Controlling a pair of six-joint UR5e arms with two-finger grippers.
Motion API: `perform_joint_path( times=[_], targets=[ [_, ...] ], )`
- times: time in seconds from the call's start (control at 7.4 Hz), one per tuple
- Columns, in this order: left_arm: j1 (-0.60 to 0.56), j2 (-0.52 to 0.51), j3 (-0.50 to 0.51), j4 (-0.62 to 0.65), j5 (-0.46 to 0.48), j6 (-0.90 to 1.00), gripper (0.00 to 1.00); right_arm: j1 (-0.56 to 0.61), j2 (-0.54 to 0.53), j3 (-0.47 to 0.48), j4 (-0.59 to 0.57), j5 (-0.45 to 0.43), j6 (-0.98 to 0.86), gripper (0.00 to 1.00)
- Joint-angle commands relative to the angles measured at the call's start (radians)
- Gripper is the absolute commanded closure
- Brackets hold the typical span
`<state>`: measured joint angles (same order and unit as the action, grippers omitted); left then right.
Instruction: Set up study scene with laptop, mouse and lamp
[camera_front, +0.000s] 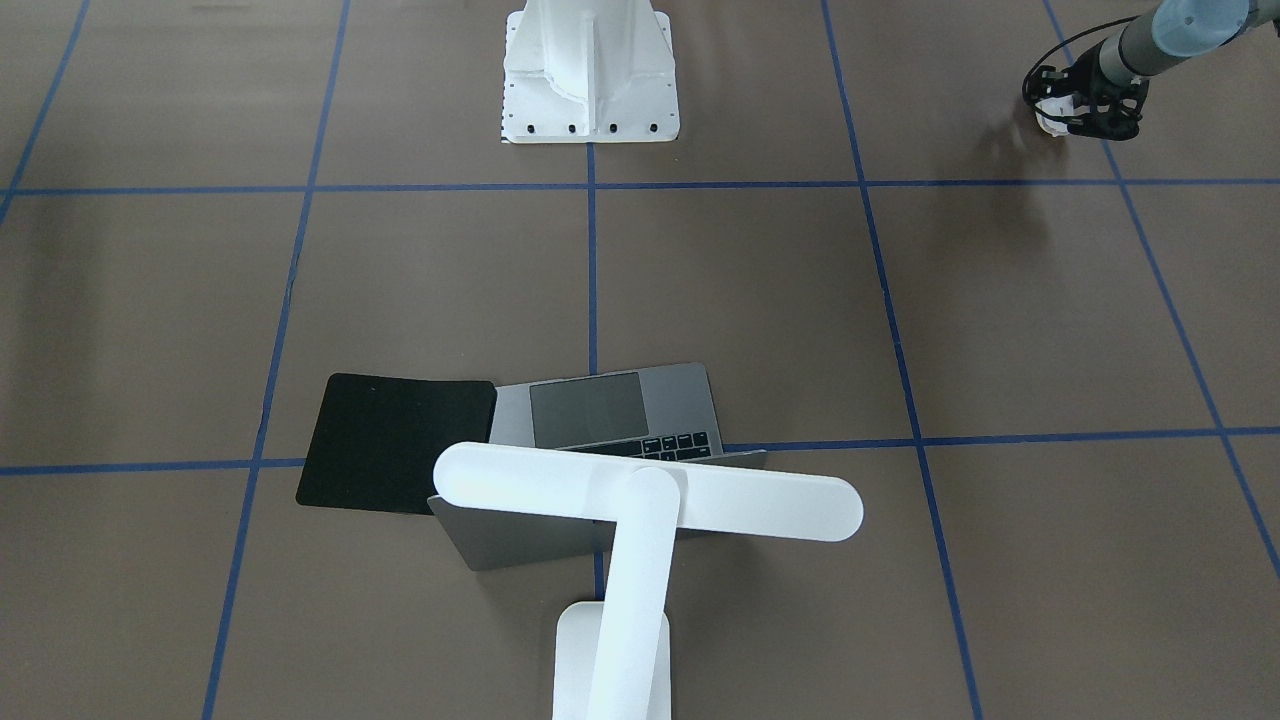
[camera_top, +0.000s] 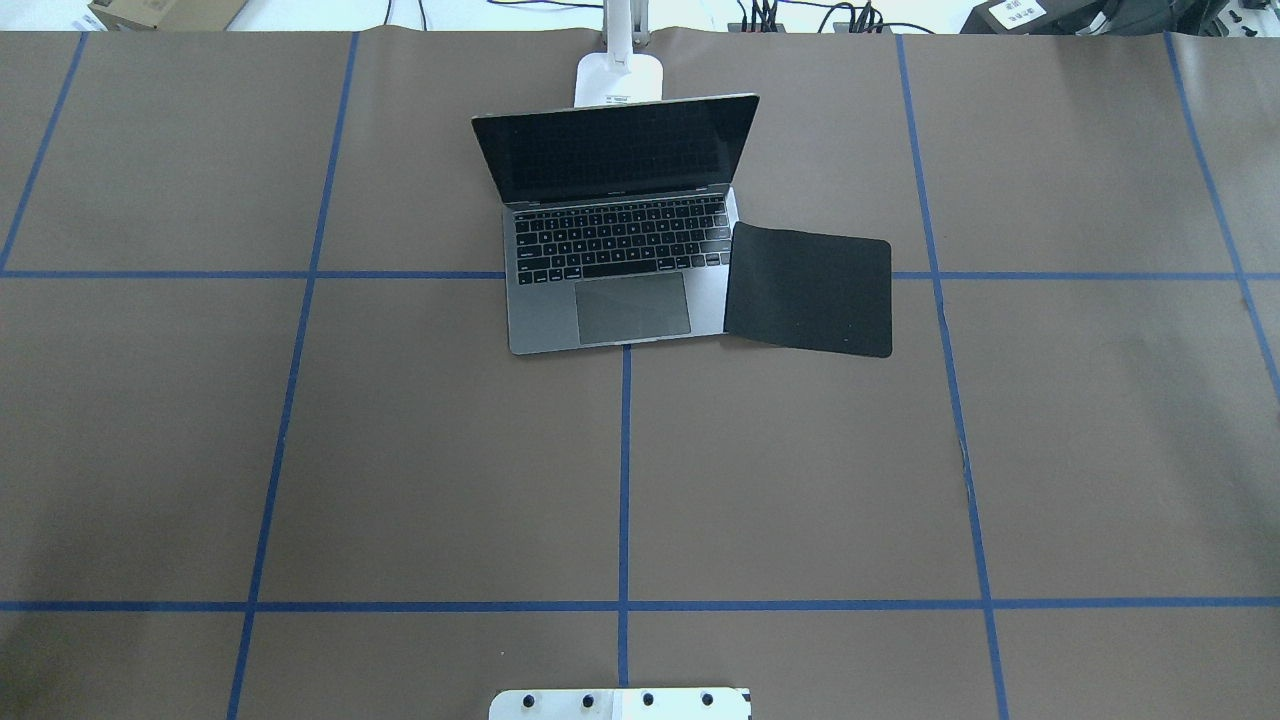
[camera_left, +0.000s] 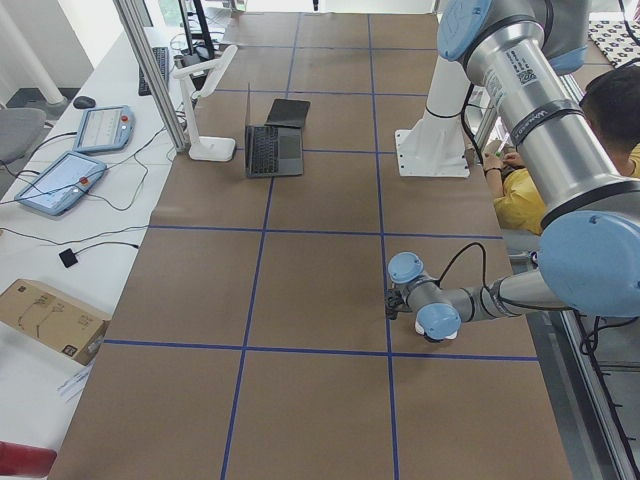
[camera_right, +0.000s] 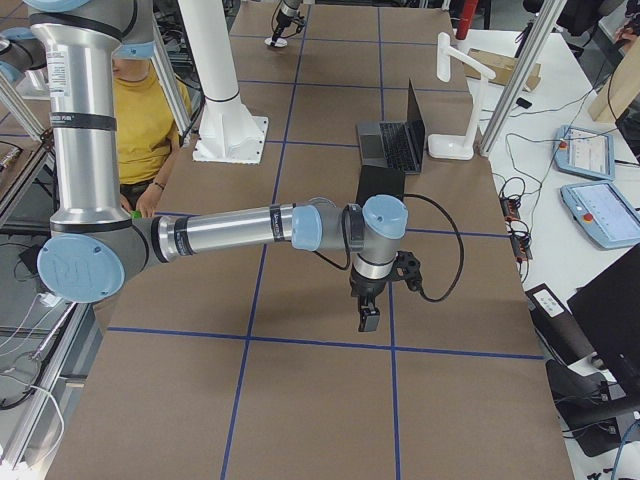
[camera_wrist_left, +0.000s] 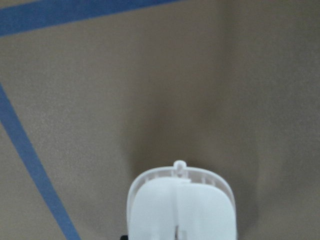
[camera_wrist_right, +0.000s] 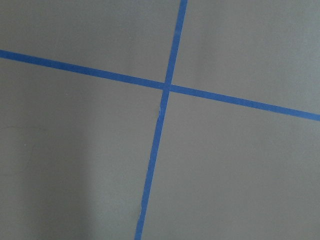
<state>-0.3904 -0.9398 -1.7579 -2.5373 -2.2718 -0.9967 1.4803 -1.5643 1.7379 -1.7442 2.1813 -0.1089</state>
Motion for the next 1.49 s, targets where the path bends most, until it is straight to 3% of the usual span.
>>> perform_joint_path(
  times=[0.0,0.41,0.81,1.08,1.35],
  targets=[
    [-0.002,-0.001,-0.081,-0.001,-0.041,-0.069,0.54,0.0,0.004,-0.001,0.0,0.0,0.002,0.0],
    [-0.005,-0.031,-0.161,0.006,-0.083,-0.175,0.54,0.0,0.009,-0.003,0.0,0.002,0.003,0.0],
    [-0.045,-0.149,-0.184,0.046,-0.078,-0.238,0.54,0.0,0.012,-0.008,0.005,0.002,0.005,0.0],
    [-0.102,-0.293,-0.271,0.296,-0.077,-0.237,0.55,-0.002,0.012,-0.012,0.006,0.003,0.005,0.0],
    [-0.137,-0.487,-0.275,0.49,-0.066,-0.237,0.55,-0.002,0.015,-0.015,0.006,0.003,0.005,0.0]
  ],
)
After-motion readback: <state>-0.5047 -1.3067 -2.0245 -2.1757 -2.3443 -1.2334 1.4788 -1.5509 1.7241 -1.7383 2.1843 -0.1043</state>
